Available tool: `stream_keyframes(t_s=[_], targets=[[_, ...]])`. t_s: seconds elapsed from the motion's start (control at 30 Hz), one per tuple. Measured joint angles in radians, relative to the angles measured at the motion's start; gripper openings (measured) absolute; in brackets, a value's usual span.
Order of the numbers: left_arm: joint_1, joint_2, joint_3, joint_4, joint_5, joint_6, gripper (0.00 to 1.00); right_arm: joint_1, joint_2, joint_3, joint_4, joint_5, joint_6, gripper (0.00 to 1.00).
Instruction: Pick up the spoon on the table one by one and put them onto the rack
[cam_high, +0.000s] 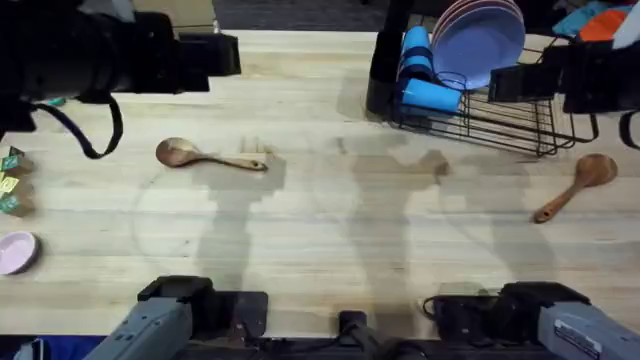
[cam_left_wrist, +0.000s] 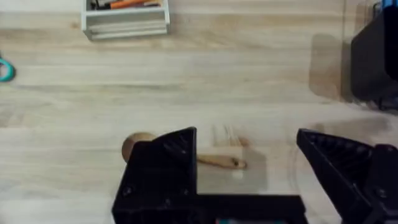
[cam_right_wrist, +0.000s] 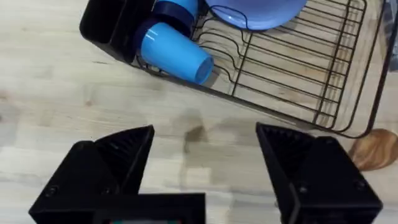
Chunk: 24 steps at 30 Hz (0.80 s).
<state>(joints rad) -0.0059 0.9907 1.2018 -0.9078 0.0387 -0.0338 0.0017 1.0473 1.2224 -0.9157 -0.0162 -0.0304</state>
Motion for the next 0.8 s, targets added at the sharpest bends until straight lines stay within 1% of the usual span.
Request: stream_keyframes(t_s=[0.1, 0.27, 0.37, 0.43, 0.5, 0.67, 0.8], targets=[[0.000, 0.005, 0.001, -0.036, 0.000, 0.000, 0.994, 0.000, 0.000, 0.000, 0.001, 0.000, 0.000, 0.994], [0.000, 0.020, 0.002, -0.052, 0.000, 0.000, 0.994, 0.000, 0.000, 0.000, 0.004, 0.000, 0.000, 0.994], [0.000, 0.040, 0.002, -0.069, 0.000, -0.024, 0.992, 0.000, 0.000, 0.000, 0.016, 0.000, 0.000, 0.994], [0.000, 0.054, 0.002, -0.078, 0.000, -0.076, 0.993, 0.000, 0.000, 0.000, 0.021, 0.000, 0.000, 0.994], [0.000, 0.067, 0.002, -0.088, 0.000, -0.143, 0.993, 0.000, 0.000, 0.000, 0.021, 0.000, 0.000, 0.994], [0.000, 0.097, 0.003, -0.103, -0.005, -0.326, 0.993, 0.000, 0.000, 0.000, 0.021, 0.000, 0.000, 0.994], [0.000, 0.113, 0.003, -0.104, -0.039, -0.483, 0.993, 0.000, 0.000, 0.000, 0.021, 0.000, 0.000, 0.994]])
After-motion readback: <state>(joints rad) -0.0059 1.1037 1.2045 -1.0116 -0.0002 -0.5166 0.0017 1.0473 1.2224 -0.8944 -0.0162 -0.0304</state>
